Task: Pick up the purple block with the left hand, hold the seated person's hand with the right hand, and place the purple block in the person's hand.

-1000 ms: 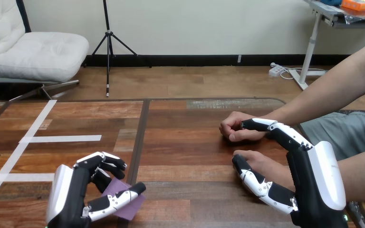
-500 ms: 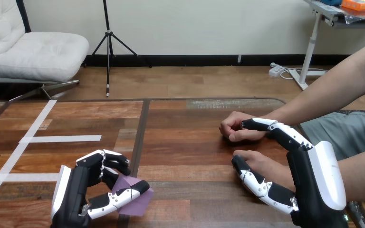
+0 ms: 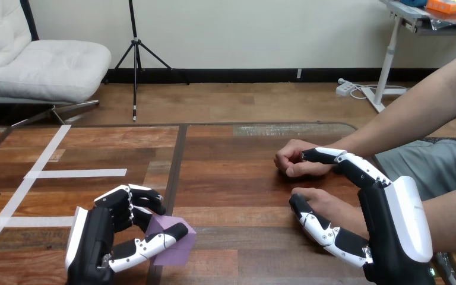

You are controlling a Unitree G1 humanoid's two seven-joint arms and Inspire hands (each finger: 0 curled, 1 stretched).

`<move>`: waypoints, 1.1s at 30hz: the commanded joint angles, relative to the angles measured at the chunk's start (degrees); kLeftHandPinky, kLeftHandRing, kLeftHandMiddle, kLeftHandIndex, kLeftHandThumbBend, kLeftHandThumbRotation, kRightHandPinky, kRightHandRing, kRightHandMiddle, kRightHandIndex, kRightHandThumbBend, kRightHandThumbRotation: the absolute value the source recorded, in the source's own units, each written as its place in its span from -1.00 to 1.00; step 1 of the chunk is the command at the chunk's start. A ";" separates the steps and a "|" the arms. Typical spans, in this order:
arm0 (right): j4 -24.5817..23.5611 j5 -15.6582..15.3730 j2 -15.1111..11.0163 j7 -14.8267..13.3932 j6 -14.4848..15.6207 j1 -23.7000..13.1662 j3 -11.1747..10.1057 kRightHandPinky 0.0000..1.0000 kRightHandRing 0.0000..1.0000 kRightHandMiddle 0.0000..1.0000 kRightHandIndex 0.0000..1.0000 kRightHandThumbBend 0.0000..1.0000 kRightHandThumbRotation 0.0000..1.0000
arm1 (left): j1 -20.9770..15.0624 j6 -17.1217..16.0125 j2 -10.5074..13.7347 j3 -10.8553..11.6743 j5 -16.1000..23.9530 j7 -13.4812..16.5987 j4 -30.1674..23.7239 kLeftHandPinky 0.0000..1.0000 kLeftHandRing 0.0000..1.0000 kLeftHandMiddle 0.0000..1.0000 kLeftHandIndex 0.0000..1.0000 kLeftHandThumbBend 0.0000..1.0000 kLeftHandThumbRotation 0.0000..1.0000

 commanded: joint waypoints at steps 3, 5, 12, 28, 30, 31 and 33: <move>-2.96 0.35 -0.05 -0.59 0.05 -2.19 -0.65 0.36 0.47 0.45 0.41 0.11 -0.32 | -3.01 -0.75 -1.42 1.65 -0.42 -1.11 -2.38 -0.33 -0.19 -0.06 -0.03 0.74 -0.70; -3.21 0.37 -0.06 -0.40 0.39 -2.10 -0.74 0.37 0.47 0.46 0.41 0.11 -0.34 | -3.04 -0.88 -1.67 1.86 -0.26 -1.34 -2.36 -0.32 -0.19 -0.05 -0.04 0.74 -0.69; -4.41 0.82 -0.52 1.01 1.90 -1.82 -1.01 0.39 0.48 0.48 0.43 0.17 -0.39 | -3.23 -1.28 -2.63 2.63 -0.45 -2.32 -1.99 -0.31 -0.18 -0.05 -0.04 0.73 -0.70; -12.14 -2.84 -4.95 11.26 12.08 -0.58 -2.84 0.63 0.67 0.68 0.66 0.40 -0.62 | -3.48 -1.27 -3.78 3.70 -0.49 -3.29 -1.62 -0.31 -0.18 -0.05 -0.04 0.73 -0.70; -13.25 -3.10 -5.67 13.03 13.62 -0.49 -3.19 0.68 0.69 0.70 0.68 0.43 -0.66 | -3.45 -1.23 -3.89 3.86 -0.40 -3.39 -1.65 -0.31 -0.18 -0.05 -0.04 0.73 -0.70; -14.11 -3.36 -6.21 14.46 14.85 -0.42 -3.49 0.69 0.70 0.71 0.69 0.44 -0.66 | -3.43 -1.29 -3.92 3.96 -0.15 -3.30 -1.64 -0.31 -0.18 -0.05 -0.04 0.73 -0.70; -15.10 -3.57 -6.81 16.02 16.28 -0.33 -3.78 0.73 0.73 0.74 0.71 0.46 -0.67 | -3.42 -1.37 -4.01 4.11 0.20 -3.19 -1.62 -0.31 -0.18 -0.05 -0.04 0.73 -0.70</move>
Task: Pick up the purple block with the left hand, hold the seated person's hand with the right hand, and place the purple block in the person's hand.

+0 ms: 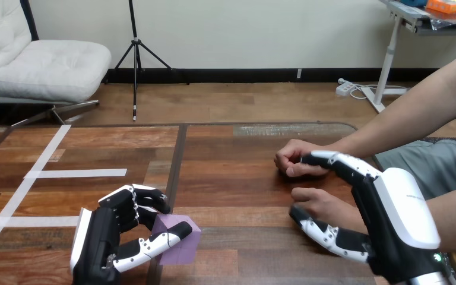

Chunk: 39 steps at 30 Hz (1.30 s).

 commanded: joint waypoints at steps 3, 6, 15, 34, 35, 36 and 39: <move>-6.15 -0.83 -3.11 4.64 4.52 -1.32 -2.30 0.78 0.75 0.76 0.74 0.49 -0.68 | -3.46 -1.44 -0.49 1.10 0.20 -0.13 -1.54 -0.31 -0.18 -0.05 -0.04 0.73 -0.70; -6.99 -1.14 -4.31 6.29 6.06 -1.47 -2.84 0.79 0.77 0.77 0.75 0.51 -0.70 | -3.47 -1.49 -0.62 1.23 0.35 -0.08 -1.45 -0.31 -0.18 -0.05 -0.04 0.73 -0.70; -8.38 -3.87 -7.66 11.30 11.69 -2.60 -4.32 0.78 0.77 0.77 0.76 0.61 -0.75 | -3.39 -1.65 -0.86 1.35 0.59 0.04 -1.29 -0.31 -0.19 -0.05 -0.04 0.72 -0.71; -9.75 -8.27 -12.64 17.17 18.87 -4.18 -4.83 0.80 0.75 0.74 0.71 0.68 -0.67 | -3.29 -3.64 -0.54 2.21 6.41 4.91 -0.78 -0.30 -0.18 -0.06 -0.04 0.69 -0.70; -9.79 -8.16 -12.80 17.24 18.90 -4.18 -4.84 0.81 0.75 0.74 0.71 0.68 -0.67 | -3.33 -3.91 -0.46 2.34 7.24 5.63 -0.66 -0.30 -0.18 -0.05 -0.04 0.69 -0.70; -9.85 -8.08 -12.91 17.28 18.94 -4.17 -4.84 0.81 0.75 0.74 0.71 0.68 -0.66 | -3.35 -4.09 -0.40 2.41 7.80 6.14 -0.59 -0.30 -0.18 -0.05 -0.04 0.68 -0.70; -10.18 -7.91 -13.00 17.52 19.11 -4.08 -4.82 0.82 0.74 0.73 0.71 0.68 -0.63 | -3.45 -4.43 -0.22 2.64 9.36 7.60 -0.31 -0.30 -0.18 -0.05 -0.03 0.67 -0.69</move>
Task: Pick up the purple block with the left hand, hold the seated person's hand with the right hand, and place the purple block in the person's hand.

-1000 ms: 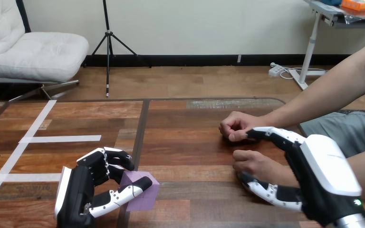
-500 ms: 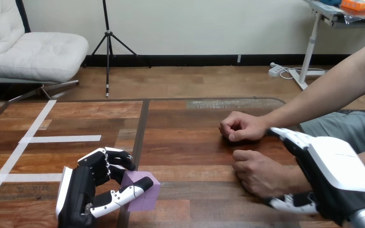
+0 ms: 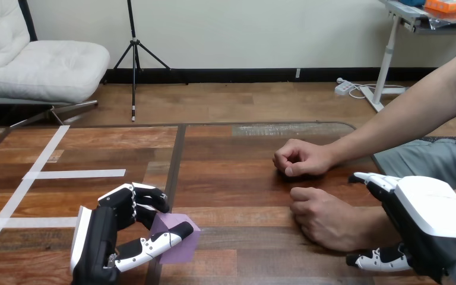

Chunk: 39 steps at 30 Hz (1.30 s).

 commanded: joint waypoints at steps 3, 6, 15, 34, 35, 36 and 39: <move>-3.76 0.23 -1.22 0.08 0.20 -3.85 -0.83 0.82 0.74 0.73 0.71 0.67 -0.62 | -3.54 -2.50 0.38 1.48 2.92 3.32 -0.09 -0.30 -0.18 -0.05 -0.02 0.66 -0.69; -3.79 0.29 -1.11 -0.17 0.02 -3.75 -0.68 0.82 0.73 0.72 0.70 0.67 -0.61 | -3.67 -2.69 0.52 1.56 3.25 3.79 0.23 -0.30 -0.18 -0.05 -0.01 0.64 -0.69; -3.81 0.34 -0.98 -0.59 -0.73 -3.59 -0.21 0.78 0.71 0.71 0.69 0.67 -0.61 | -4.05 -3.14 0.79 1.82 3.41 4.25 0.86 -0.32 -0.19 -0.05 0.00 0.62 -0.72; -3.74 0.82 0.42 -1.55 -1.87 -3.62 0.76 0.73 0.71 0.71 0.69 0.64 -0.68 | -4.62 -2.86 2.80 2.46 12.16 11.97 1.43 -0.36 -0.23 -0.06 0.00 0.55 -0.68; -3.74 1.01 0.56 -1.61 -1.91 -3.62 0.82 0.73 0.71 0.71 0.69 0.64 -0.68 | -4.63 -2.46 3.20 2.47 13.69 13.18 1.34 -0.36 -0.23 -0.06 0.00 0.55 -0.68; -3.73 1.13 0.64 -1.67 -1.95 -3.61 0.86 0.73 0.71 0.71 0.69 0.64 -0.69 | -4.65 -2.21 3.46 2.45 14.71 14.01 1.30 -0.37 -0.23 -0.06 0.00 0.53 -0.67; -3.66 1.29 0.81 -1.92 -2.07 -3.64 1.06 0.73 0.70 0.70 0.69 0.64 -0.72 | -4.65 -1.11 4.28 2.36 17.94 16.67 0.96 -0.37 -0.23 -0.06 0.00 0.50 -0.65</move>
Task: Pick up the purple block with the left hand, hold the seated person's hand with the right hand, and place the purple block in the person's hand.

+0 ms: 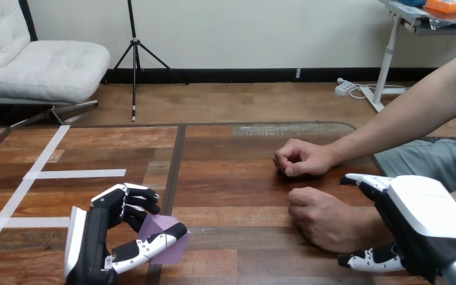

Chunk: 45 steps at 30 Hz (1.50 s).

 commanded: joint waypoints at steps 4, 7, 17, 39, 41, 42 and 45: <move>-3.20 0.73 0.45 -1.64 -0.57 -3.63 0.12 0.71 0.70 0.70 0.68 0.63 -0.76 | -3.84 3.28 3.58 0.50 8.34 7.15 -2.12 -0.40 -0.25 -0.07 0.00 0.43 -0.60; -3.17 0.73 0.56 -1.73 -0.61 -3.63 0.29 0.71 0.70 0.70 0.68 0.63 -0.79 | -3.65 6.18 4.84 -0.04 12.27 9.52 -3.28 -0.42 -0.27 -0.08 0.00 0.38 -0.57; -2.99 1.52 1.24 -2.64 -1.18 -3.33 0.66 0.70 0.69 0.69 0.67 0.61 -0.87 | -3.03 16.02 8.26 -2.09 21.38 13.34 -7.19 -0.50 -0.36 -0.12 -0.02 0.17 -0.63; 2.22 7.46 4.87 -16.17 -12.82 -2.44 0.70 0.70 0.73 0.73 0.69 0.47 -0.64 | -2.89 23.30 11.81 -5.79 23.76 14.18 -9.76 -0.52 -0.40 -0.17 -0.04 0.09 -0.90; 3.54 7.89 5.70 -19.01 -15.22 -2.48 0.85 0.70 0.73 0.74 0.69 0.45 -0.61 | -3.00 23.80 11.94 -6.06 23.77 14.20 -9.72 -0.52 -0.40 -0.17 -0.04 0.09 -0.90; 3.96 7.96 5.91 -19.83 -15.92 -2.51 0.92 0.70 0.74 0.74 0.68 0.44 -0.60 | -3.05 23.94 12.02 -6.18 23.72 14.24 -9.69 -0.52 -0.40 -0.18 -0.04 0.09 -0.91; 5.48 8.38 6.87 -22.82 -18.48 -2.60 1.20 0.71 0.74 0.74 0.68 0.40 -0.57 | -3.09 24.72 12.19 -6.53 23.67 14.06 -9.80 -0.52 -0.40 -0.18 -0.04 0.10 -0.91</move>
